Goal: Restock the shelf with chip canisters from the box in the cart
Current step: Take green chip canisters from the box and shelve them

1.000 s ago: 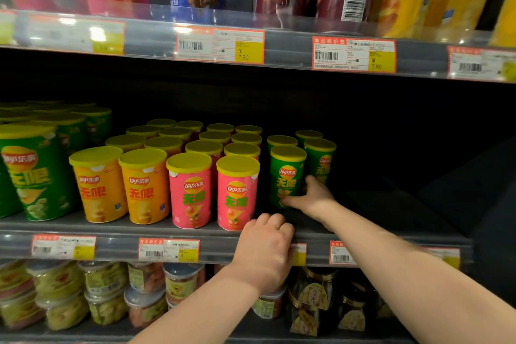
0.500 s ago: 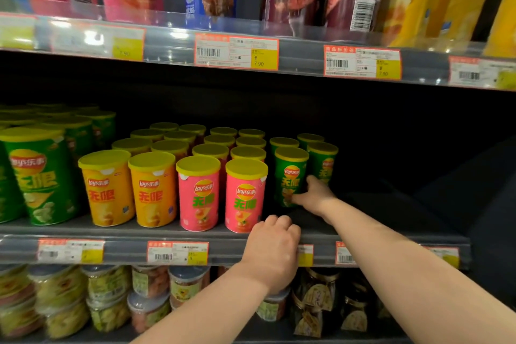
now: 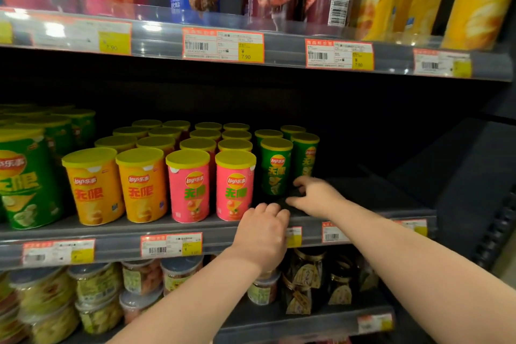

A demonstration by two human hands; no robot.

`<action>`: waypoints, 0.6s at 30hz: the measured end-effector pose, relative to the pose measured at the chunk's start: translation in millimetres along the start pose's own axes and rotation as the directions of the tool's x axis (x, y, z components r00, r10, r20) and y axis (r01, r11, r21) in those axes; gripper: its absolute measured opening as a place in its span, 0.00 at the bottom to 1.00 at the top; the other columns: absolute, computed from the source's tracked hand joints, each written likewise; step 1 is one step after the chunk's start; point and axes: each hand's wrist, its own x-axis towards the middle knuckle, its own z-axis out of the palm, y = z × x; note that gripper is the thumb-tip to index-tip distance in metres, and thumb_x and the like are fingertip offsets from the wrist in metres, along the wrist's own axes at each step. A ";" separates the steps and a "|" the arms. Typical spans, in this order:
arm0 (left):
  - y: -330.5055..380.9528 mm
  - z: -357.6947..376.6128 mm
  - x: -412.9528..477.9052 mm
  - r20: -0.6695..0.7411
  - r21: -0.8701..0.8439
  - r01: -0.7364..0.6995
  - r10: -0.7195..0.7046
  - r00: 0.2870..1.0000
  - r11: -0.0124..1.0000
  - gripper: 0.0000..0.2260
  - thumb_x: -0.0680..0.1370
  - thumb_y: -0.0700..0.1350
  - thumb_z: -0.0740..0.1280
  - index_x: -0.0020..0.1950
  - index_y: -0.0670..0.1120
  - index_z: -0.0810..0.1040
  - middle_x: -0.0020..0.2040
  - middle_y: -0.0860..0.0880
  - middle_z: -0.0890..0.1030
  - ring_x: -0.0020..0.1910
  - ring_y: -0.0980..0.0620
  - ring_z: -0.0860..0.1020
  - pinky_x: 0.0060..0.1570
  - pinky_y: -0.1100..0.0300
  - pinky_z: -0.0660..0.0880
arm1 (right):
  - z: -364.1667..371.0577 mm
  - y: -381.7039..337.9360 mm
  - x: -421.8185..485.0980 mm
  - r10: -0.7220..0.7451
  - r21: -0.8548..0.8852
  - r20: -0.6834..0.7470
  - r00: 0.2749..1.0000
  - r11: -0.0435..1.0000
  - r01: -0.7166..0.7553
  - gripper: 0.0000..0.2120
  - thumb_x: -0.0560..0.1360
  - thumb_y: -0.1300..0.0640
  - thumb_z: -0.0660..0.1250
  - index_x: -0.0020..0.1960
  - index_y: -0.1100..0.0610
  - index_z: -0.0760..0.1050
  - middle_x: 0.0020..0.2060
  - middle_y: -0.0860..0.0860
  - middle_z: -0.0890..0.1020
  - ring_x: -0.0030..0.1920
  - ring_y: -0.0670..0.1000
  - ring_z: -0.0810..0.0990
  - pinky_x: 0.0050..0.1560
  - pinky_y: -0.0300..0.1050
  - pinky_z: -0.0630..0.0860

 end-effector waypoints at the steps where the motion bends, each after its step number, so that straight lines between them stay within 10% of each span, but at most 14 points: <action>1: 0.1 -0.2 -1.4 -0.003 0.005 -0.003 0.003 1.000 1.000 0.22 0.79 0.50 0.59 0.73 0.47 0.63 0.67 0.47 0.68 0.65 0.45 0.67 0.62 0.53 0.65 | -1.6 1.8 -8.3 -0.026 -0.059 -0.013 1.000 0.998 0.025 0.26 0.74 0.46 0.68 0.69 0.52 0.68 0.64 0.53 0.75 0.63 0.54 0.75 0.61 0.49 0.73; 18: 29.2 -8.2 -73.9 0.065 0.082 0.152 -0.158 0.985 0.985 0.24 0.78 0.44 0.61 0.74 0.47 0.61 0.74 0.46 0.61 0.71 0.44 0.59 0.69 0.51 0.58 | 8.3 18.9 -110.6 -0.314 -0.372 0.030 0.949 0.878 0.302 0.22 0.77 0.47 0.60 0.70 0.50 0.66 0.68 0.49 0.69 0.68 0.53 0.67 0.66 0.51 0.68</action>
